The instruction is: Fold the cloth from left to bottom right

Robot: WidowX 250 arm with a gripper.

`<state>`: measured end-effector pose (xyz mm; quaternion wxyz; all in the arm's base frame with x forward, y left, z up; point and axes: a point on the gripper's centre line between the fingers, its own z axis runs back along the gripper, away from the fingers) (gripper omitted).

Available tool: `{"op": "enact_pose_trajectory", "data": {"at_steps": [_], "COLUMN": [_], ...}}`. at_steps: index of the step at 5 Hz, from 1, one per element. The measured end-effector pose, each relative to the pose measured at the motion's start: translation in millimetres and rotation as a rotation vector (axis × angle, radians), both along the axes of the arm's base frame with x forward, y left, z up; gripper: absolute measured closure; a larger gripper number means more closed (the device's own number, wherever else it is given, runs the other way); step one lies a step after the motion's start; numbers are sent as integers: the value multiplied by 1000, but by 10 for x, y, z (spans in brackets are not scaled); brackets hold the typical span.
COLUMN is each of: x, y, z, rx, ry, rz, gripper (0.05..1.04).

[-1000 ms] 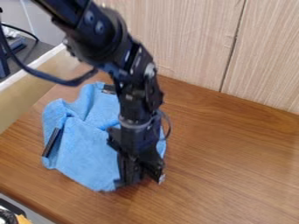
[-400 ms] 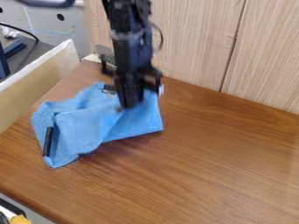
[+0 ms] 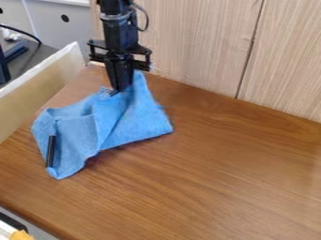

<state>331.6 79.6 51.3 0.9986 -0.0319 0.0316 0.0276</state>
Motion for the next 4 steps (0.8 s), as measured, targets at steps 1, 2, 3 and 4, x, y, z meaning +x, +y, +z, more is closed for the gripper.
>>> {"op": "enact_pose_trajectory", "data": {"at_steps": [1,2,3,4], "x": [71,57,-13,-36], "y": [196,286,279,250], "z": [-194,-252,-312,-341], "rx": [9,31,54,51], "ry": [45,50,74,82], "rz": [53,75,80,67], "gripper": [1015,997,822,543]}}
